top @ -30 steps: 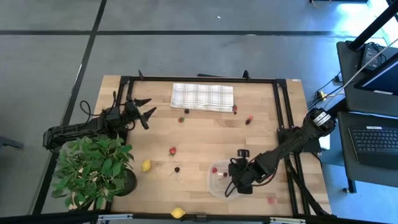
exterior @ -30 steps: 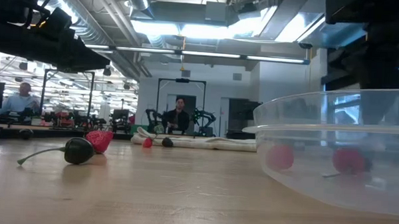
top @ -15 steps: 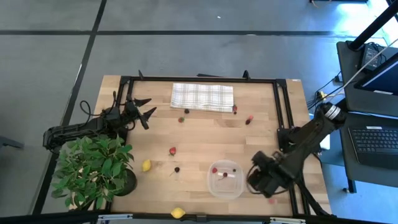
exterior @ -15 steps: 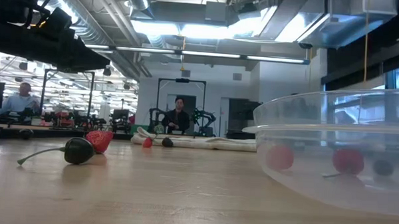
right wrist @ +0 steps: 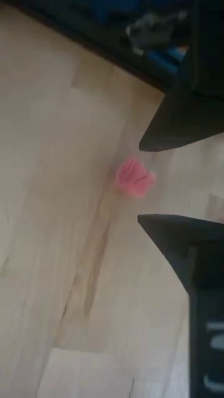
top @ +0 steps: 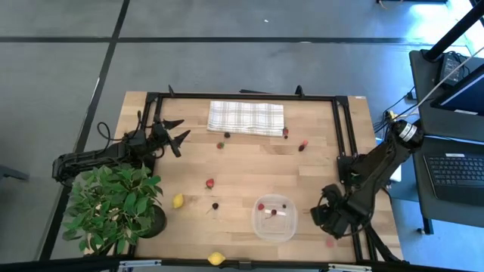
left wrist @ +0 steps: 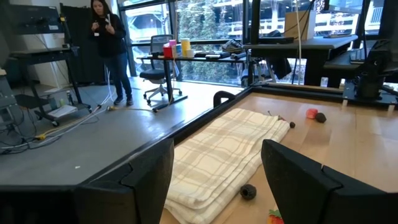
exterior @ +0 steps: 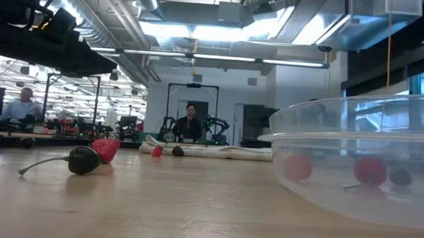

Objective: Pick and placing Produce into tupperware
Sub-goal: Put the middle pink peach into the transparent bin

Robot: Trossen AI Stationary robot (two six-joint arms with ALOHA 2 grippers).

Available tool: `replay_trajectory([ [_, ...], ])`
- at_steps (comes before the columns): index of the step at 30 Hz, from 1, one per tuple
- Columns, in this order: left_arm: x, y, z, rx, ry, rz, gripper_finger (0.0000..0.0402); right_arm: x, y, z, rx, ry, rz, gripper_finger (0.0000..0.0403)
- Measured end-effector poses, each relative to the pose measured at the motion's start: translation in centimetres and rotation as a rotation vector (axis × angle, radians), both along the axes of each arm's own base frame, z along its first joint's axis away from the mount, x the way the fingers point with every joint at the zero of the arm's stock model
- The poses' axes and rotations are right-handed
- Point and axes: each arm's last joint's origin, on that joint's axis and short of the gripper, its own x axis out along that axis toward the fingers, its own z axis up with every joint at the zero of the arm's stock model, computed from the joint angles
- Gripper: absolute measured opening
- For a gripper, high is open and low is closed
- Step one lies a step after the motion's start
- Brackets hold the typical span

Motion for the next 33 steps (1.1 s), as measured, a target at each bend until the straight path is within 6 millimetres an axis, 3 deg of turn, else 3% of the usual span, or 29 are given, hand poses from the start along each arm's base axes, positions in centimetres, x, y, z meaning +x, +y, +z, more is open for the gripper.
replay_trajectory([
  [13,0.0,0.0,0.0,0.0,0.001,0.0,0.0237,-0.3,-0.4,-2.6,0.061,-0.039,0.002,0.0177],
  [33,0.0,0.0,0.0,0.0,0.0,0.0,0.0237,-0.4,-0.1,-3.6,0.095,0.032,0.005,0.0177],
])
